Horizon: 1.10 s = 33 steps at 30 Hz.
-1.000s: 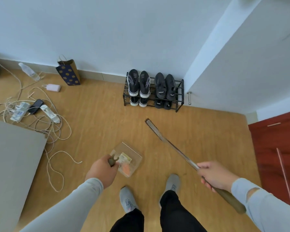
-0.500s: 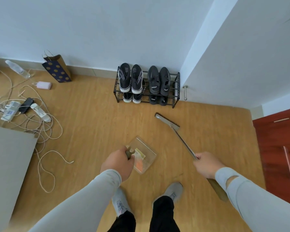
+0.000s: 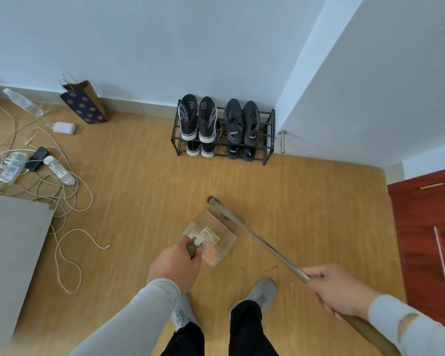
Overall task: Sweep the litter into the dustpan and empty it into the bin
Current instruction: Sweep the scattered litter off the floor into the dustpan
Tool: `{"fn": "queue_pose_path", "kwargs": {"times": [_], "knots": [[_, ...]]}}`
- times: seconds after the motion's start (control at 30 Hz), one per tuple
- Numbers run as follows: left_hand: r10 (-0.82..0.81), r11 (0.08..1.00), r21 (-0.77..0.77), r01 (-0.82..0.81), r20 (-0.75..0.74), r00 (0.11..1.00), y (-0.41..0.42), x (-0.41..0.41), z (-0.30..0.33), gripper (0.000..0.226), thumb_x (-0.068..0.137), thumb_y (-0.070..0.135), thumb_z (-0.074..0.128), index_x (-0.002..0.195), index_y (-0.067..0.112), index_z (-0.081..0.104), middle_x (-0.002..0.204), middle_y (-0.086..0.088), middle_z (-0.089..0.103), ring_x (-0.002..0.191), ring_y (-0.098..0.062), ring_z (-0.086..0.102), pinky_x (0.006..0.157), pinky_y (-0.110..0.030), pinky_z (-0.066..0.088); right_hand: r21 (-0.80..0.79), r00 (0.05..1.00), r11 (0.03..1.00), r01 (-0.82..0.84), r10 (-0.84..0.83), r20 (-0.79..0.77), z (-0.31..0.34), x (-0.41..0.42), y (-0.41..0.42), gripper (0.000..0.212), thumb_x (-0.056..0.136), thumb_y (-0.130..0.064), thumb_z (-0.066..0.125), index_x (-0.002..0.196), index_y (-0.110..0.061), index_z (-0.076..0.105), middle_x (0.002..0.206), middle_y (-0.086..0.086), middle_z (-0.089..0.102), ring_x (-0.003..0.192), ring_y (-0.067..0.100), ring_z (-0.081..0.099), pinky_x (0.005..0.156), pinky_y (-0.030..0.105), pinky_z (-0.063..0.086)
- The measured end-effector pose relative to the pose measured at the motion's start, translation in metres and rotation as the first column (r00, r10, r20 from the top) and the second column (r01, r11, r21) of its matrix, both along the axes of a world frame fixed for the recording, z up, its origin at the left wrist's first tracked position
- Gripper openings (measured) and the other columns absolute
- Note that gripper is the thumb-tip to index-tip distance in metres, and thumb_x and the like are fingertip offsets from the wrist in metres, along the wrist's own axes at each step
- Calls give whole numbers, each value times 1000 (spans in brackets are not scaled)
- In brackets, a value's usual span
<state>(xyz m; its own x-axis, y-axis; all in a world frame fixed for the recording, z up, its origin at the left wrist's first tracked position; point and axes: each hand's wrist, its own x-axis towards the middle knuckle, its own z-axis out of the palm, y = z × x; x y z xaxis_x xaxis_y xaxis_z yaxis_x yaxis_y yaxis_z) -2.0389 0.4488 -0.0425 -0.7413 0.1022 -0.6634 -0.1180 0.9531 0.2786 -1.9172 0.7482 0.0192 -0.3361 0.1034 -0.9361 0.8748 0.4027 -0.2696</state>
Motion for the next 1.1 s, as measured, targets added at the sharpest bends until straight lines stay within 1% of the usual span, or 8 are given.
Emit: {"fn": "queue_pose_path", "kwargs": {"times": [0.07, 0.17, 0.3, 0.43, 0.63, 0.8, 0.93, 1.1], "knots": [[1, 1000, 3, -1, 6, 1000, 1, 0, 0, 18, 99, 46, 49, 109, 32, 54, 75, 10, 67, 66, -12, 64, 53, -28, 48, 80, 999, 997, 16, -12, -43, -12, -8, -3, 27, 99, -19, 49, 107, -42, 59, 61, 0, 55, 47, 12, 49, 44, 24, 41], [4, 1000, 7, -4, 10, 1000, 1, -3, 0, 17, 99, 45, 49, 109, 31, 54, 75, 9, 66, 65, -13, 64, 51, -27, 45, 179, 999, 983, -36, 41, -23, -46, -24, -16, 31, 96, -19, 48, 114, -16, 73, 65, 0, 54, 56, 17, 50, 53, 27, 41], [-2, 1000, -1, 2, -2, 1000, -4, -7, -3, 20, 99, 46, 50, 112, 30, 52, 75, 8, 65, 65, -13, 63, 51, -27, 44, 77, 995, 993, -88, 83, 62, -67, -27, -52, 38, 94, -17, 47, 124, -9, 69, 70, 4, 61, 53, 17, 55, 55, 25, 47], [-4, 1000, 16, 4, 2, 1000, -6, -2, -1, 21, 100, 46, 50, 111, 29, 51, 77, 6, 66, 66, -15, 63, 56, -30, 51, -63, 978, 980, 187, -180, 110, -35, -4, -35, 50, 93, -13, 52, 143, -15, 52, 62, 3, 64, 42, 11, 50, 41, 22, 44], [30, 994, 102, -36, 65, 997, -1, 11, 17, 22, 97, 45, 56, 112, 29, 58, 77, 3, 68, 67, -18, 65, 58, -31, 50, -35, 904, 904, 426, -425, 36, 17, 55, 20, 51, 97, -11, 53, 148, -20, 49, 66, 5, 64, 44, 10, 51, 38, 23, 43], [-142, 986, 98, 138, 36, 989, 46, 14, 26, 16, 97, 47, 55, 102, 31, 57, 74, 8, 66, 65, -13, 63, 54, -27, 46, 156, 885, 872, 465, -459, -76, 12, 84, 63, 43, 95, -10, 54, 138, -19, 57, 62, 9, 64, 40, 15, 51, 39, 23, 42], [-193, 976, 110, 188, 44, 980, 92, 12, 18, 13, 98, 46, 55, 101, 33, 57, 74, 8, 67, 65, -15, 65, 56, -29, 49, 273, 908, 866, 420, -403, -118, -9, 77, 95, 17, 97, -15, 51, 109, -22, 60, 68, 14, 64, 48, 22, 54, 52, 31, 46], [-234, 966, 121, 227, 48, 971, 146, 19, 0, 9, 98, 42, 55, 99, 33, 57, 76, 9, 66, 66, -15, 65, 57, -29, 51, 351, 942, 878, 325, -332, -44, -61, 58, 126, 24, 94, -13, 48, 101, -3, 68, 68, 14, 66, 53, 27, 61, 55, 32, 51]]}}
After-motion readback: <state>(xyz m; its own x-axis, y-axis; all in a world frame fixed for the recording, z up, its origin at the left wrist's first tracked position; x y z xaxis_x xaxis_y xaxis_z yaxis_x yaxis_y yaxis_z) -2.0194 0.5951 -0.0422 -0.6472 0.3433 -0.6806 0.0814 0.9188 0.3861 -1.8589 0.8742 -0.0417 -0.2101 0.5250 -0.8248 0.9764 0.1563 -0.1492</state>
